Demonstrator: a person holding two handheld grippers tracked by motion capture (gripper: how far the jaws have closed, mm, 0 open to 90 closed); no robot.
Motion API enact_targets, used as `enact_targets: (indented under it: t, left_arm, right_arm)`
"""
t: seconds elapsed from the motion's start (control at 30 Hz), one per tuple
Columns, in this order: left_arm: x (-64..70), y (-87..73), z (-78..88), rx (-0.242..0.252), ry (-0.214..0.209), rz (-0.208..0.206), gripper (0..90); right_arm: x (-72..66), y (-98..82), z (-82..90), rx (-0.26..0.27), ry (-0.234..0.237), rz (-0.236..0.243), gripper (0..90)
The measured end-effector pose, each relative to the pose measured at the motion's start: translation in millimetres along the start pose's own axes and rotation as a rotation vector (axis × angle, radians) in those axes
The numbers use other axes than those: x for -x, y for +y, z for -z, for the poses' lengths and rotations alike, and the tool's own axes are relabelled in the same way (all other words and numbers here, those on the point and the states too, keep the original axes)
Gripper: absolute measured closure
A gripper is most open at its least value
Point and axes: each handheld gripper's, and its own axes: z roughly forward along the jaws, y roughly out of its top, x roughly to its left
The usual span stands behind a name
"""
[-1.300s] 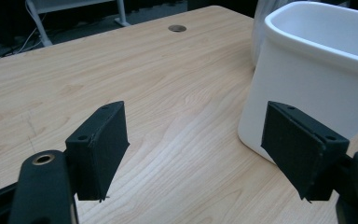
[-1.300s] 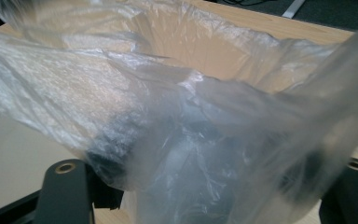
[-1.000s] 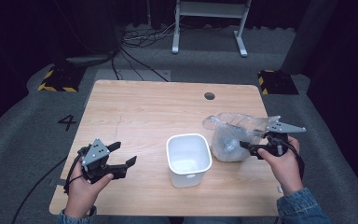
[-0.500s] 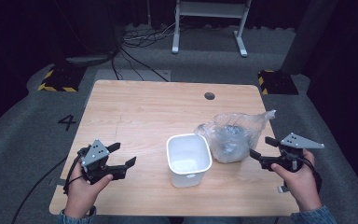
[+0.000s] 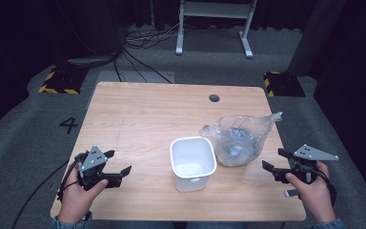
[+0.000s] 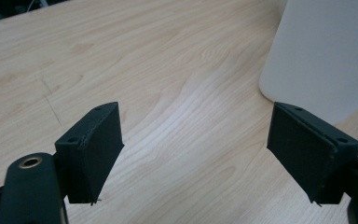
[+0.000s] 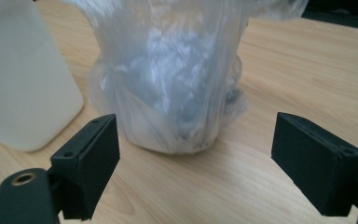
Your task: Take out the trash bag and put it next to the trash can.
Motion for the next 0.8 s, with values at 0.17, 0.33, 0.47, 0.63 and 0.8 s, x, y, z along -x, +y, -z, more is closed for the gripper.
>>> enact_targets:
  t: [0.17,0.33,0.47,0.63,0.8]
  left_arm:
    - [-5.4,-9.9,-4.6,-0.041,0.031,0.020,17.2]
    - [-12.9,-20.8,-3.7,-0.073,0.041,0.024,17.2]
    - [-19.0,-30.7,-1.7,-0.089,0.048,0.017,17.2]
    - [-24.1,-43.3,-2.4,-0.120,0.052,0.007,17.2]
    - [-29.4,-55.4,-5.1,-0.157,0.047,0.024,17.3]
  right_arm:
    - [5.8,-12.8,0.2,-0.050,0.006,0.007,15.7]
    - [11.5,-26.8,-2.8,-0.085,0.023,-0.009,15.7]
    - [15.3,-36.9,-7.2,-0.116,0.009,-0.006,15.6]
    - [18.4,-48.2,-13.8,-0.136,0.004,-0.007,16.0]
    - [20.7,-59.4,-21.8,-0.169,-0.023,-0.017,16.1]
